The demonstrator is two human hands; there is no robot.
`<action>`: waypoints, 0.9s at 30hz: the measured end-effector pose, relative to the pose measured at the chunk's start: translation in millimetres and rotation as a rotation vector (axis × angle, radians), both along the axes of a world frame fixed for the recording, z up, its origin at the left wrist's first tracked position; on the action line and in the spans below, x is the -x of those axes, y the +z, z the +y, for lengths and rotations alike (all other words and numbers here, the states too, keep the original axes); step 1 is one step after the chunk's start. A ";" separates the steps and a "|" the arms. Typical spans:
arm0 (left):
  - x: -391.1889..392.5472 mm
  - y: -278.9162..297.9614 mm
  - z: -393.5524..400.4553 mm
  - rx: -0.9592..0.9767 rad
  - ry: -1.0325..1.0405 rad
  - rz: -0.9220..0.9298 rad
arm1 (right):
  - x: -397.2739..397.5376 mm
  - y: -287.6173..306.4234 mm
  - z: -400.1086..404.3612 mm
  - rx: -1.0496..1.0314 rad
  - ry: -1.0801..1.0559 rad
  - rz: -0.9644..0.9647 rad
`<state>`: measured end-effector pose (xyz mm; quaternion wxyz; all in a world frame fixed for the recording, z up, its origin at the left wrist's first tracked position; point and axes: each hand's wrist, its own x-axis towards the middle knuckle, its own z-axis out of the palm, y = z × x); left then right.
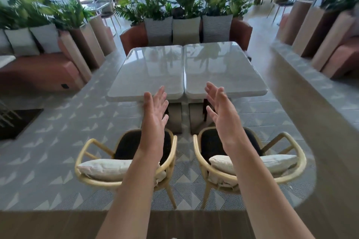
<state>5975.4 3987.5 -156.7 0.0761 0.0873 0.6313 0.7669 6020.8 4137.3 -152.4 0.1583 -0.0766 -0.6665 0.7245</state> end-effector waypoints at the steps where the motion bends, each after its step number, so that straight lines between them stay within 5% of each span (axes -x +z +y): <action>1: 2.0 2.3 3.0 -0.006 -0.011 0.000 | -0.6 0.7 0.8 -0.006 -0.010 0.000; 16: 45.9 14.3 84.3 -0.030 -0.441 -0.013 | -13.9 15.0 39.2 -0.033 -0.375 -0.056; 27: -65.1 32.2 261.8 -0.033 -0.865 -0.020 | -164.5 31.7 158.5 -0.020 -0.860 -0.017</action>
